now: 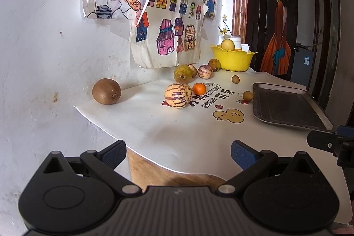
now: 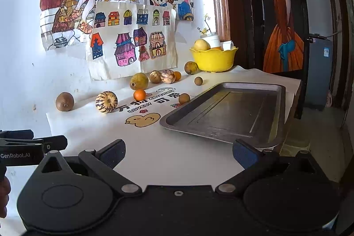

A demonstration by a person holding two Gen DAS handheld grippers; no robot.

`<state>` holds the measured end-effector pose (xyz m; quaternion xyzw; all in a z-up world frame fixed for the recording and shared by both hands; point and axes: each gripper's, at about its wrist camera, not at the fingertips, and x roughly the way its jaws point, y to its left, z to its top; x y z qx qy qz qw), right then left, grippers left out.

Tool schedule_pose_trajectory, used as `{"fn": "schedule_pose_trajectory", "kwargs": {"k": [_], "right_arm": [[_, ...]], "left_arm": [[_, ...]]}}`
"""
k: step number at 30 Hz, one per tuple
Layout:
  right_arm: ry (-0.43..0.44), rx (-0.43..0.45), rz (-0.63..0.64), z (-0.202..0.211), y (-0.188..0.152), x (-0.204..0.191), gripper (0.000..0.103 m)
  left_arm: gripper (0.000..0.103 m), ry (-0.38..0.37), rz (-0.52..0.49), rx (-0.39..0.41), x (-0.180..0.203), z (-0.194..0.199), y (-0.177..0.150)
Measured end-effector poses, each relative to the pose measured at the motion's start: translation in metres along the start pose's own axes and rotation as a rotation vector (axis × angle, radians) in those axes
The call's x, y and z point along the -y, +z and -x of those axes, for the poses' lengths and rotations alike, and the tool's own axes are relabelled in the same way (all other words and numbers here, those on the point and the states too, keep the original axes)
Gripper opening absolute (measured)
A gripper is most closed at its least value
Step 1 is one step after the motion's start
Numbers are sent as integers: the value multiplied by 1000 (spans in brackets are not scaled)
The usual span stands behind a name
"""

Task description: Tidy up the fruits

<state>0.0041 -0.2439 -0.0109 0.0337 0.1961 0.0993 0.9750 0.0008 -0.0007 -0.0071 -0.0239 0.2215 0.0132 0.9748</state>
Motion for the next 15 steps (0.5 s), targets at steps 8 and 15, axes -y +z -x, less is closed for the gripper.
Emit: {"fn": "schedule_pose_trajectory", "kwargs": {"k": [8, 15], "right_arm": [[1, -5, 5, -1, -4, -2, 103], [5, -16, 29, -4, 0, -4, 103]], "left_arm": [[103, 1, 5, -5, -1, -1, 0], [103, 7, 10, -12, -4, -2, 3]]}}
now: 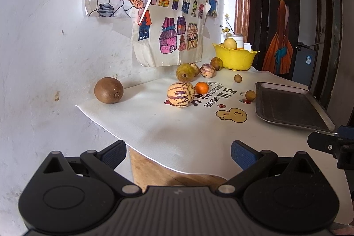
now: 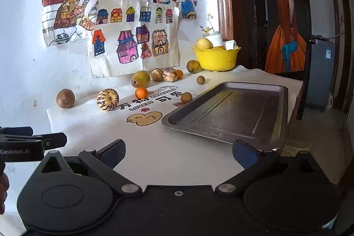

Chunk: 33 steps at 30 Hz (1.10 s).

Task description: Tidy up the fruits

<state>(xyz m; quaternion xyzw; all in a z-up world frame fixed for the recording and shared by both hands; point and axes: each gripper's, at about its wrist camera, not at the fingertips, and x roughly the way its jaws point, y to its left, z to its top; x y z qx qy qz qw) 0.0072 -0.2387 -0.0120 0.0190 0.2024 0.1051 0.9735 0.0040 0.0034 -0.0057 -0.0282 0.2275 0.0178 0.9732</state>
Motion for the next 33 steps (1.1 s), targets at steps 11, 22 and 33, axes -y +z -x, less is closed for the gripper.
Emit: {"fn": "schedule_pose_trajectory", "kwargs": {"k": [11, 22, 33], "right_arm": [[145, -14, 164, -14, 38, -16, 103], [315, -57, 369, -56, 81, -54, 103], [371, -105, 421, -125, 99, -89, 102]], "left_arm": [[103, 47, 1, -10, -21, -10, 22], [103, 113, 64, 11, -68, -45, 59], [103, 116, 158, -52, -102, -99, 78]]}}
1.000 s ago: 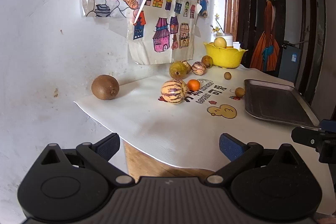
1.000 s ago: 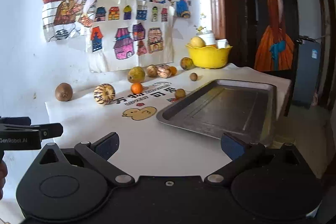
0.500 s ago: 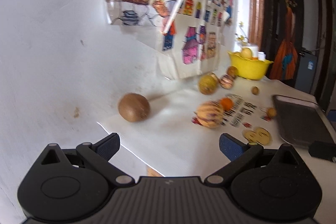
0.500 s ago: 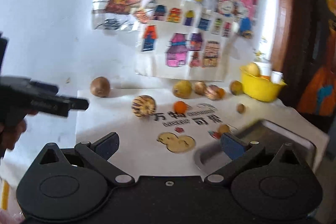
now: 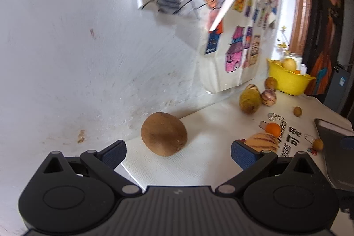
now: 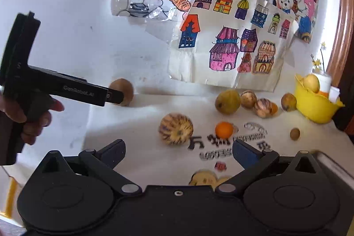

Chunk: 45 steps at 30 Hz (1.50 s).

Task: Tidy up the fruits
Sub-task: 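Reach the left tool to the brown kiwi while the right tool reaches the striped pepino, then carry the kiwi in the left tool while the right tool carries the pepino to the tray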

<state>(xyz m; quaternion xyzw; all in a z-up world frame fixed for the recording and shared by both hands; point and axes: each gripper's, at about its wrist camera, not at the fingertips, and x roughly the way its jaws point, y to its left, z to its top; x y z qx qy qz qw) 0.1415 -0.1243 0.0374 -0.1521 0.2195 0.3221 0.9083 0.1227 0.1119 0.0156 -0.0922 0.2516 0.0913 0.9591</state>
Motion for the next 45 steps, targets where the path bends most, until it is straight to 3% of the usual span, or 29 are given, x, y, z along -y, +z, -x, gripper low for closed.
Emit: {"fn": "schedule_pose_trajectory", "kwargs": {"k": [10, 20, 26, 31, 37, 45], "right_arm": [[7, -60, 17, -63, 5, 9, 97], [33, -76, 18, -91, 8, 4, 87], [55, -77, 24, -102, 8, 4, 80], [68, -82, 11, -107, 6, 6, 67], [71, -74, 7, -109, 5, 7, 56], [65, -68, -38, -101, 2, 10, 55]], "left_arm": [[102, 12, 66, -26, -8, -33, 7], [85, 16, 114, -67, -10, -55, 4], [79, 37, 107, -57, -7, -62, 8], [63, 62, 118, -48, -10, -62, 8], [62, 69, 118, -47, -10, -59, 7], [61, 22, 139, -84, -2, -54, 6]]}}
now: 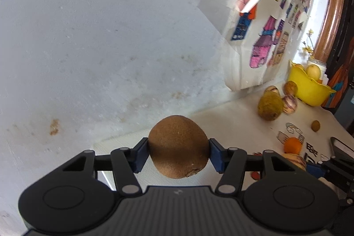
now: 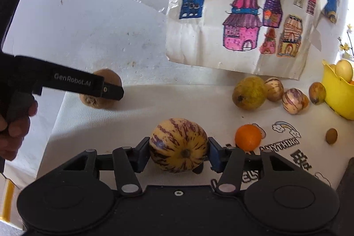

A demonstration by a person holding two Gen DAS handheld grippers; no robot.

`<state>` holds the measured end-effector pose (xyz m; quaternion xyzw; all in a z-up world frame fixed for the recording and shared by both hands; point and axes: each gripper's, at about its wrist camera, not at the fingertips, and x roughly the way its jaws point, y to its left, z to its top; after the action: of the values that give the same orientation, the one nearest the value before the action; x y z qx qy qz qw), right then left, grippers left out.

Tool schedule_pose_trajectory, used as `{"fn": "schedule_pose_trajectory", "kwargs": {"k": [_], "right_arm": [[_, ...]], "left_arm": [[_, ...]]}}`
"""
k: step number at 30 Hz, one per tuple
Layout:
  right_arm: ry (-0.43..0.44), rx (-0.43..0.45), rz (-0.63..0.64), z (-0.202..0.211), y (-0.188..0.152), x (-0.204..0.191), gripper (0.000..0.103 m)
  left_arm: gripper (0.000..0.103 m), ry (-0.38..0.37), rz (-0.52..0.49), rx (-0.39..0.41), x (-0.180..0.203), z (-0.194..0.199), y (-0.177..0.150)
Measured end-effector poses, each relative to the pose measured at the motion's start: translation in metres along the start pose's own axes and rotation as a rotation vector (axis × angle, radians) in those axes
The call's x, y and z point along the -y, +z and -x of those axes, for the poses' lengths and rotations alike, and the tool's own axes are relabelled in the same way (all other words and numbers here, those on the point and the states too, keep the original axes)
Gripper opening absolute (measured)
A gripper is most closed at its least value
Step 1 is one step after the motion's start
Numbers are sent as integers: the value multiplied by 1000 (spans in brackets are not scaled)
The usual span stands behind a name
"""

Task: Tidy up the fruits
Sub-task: 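Carry the kiwi in the left tool while the right tool carries the pepino to the tray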

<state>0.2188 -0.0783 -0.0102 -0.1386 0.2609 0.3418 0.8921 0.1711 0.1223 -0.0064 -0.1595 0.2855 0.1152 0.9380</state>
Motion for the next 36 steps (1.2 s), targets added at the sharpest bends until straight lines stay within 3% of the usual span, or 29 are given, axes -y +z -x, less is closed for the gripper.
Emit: {"fn": "schedule_pose_trajectory", "kwargs": {"k": [12, 18, 24, 30, 36], "right_arm": [[-33, 39, -169, 79, -22, 57, 55], [-107, 34, -235, 130, -38, 102, 55], [-248, 43, -221, 170, -53, 144, 55], [-341, 30, -197, 181, -69, 191, 55], [-387, 35, -158, 166, -86, 232, 55]], "left_arm": [[61, -149, -47, -31, 55, 12, -5], [61, -285, -81, -25, 104, 17, -4], [61, -413, -141, -42, 168, 16, -4], [61, -522, -198, -26, 238, 8, -4], [61, -569, -242, -23, 285, -13, -14]]}}
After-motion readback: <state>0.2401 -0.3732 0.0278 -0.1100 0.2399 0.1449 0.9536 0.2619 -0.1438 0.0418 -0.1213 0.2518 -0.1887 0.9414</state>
